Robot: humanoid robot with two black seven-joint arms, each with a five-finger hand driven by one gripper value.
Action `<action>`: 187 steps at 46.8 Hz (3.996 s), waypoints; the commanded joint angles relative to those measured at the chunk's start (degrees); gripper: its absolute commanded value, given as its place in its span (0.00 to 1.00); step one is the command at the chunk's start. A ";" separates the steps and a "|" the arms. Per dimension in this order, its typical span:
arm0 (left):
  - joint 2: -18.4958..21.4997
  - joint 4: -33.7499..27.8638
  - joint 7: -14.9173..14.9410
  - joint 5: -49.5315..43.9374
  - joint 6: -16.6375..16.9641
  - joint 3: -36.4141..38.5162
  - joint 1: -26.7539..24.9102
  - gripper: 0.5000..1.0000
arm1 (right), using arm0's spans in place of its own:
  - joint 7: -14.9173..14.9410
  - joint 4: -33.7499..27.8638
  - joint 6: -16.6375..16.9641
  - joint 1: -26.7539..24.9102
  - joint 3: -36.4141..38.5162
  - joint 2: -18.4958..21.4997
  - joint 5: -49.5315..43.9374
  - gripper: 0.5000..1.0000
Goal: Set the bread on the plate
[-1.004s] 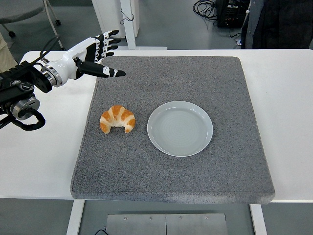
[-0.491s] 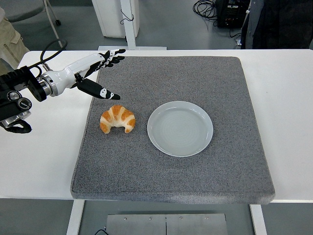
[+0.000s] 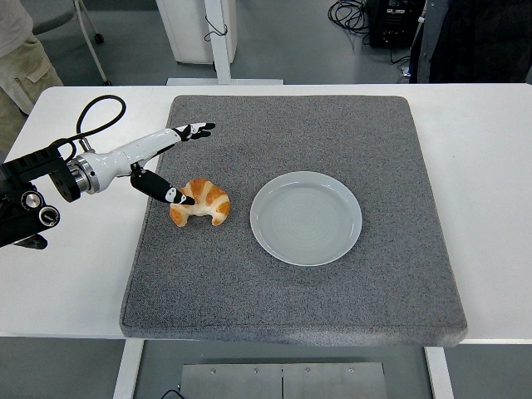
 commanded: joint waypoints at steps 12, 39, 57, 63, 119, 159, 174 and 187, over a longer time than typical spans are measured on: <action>-1.52 0.97 0.02 3.44 1.31 0.04 3.04 1.00 | 0.00 0.00 -0.01 0.00 0.00 0.00 0.00 1.00; -4.95 5.19 -0.51 3.27 2.37 -0.05 4.18 0.99 | 0.00 0.00 -0.01 0.00 0.00 0.00 0.00 1.00; -8.11 10.02 -1.39 3.71 3.07 -0.05 5.23 0.99 | 0.00 0.00 -0.01 0.00 0.00 0.00 0.00 1.00; -8.72 11.34 -4.29 3.71 4.83 -0.05 5.93 0.96 | 0.00 0.00 -0.01 0.00 0.00 0.00 0.00 1.00; -9.96 13.01 -7.10 4.59 10.45 3.38 -2.93 0.00 | 0.00 0.00 -0.01 0.00 0.00 0.00 0.00 1.00; -9.43 13.89 -4.29 2.04 3.16 3.29 -18.23 0.00 | 0.00 0.00 -0.01 0.00 0.00 0.00 0.00 1.00; -15.66 16.09 -2.89 2.04 1.66 3.38 -20.08 0.00 | 0.00 0.00 -0.01 0.00 0.00 0.00 0.00 1.00; -22.00 17.85 -2.88 2.30 1.58 3.38 -21.40 0.00 | 0.00 0.00 -0.01 0.00 0.00 0.00 0.00 1.00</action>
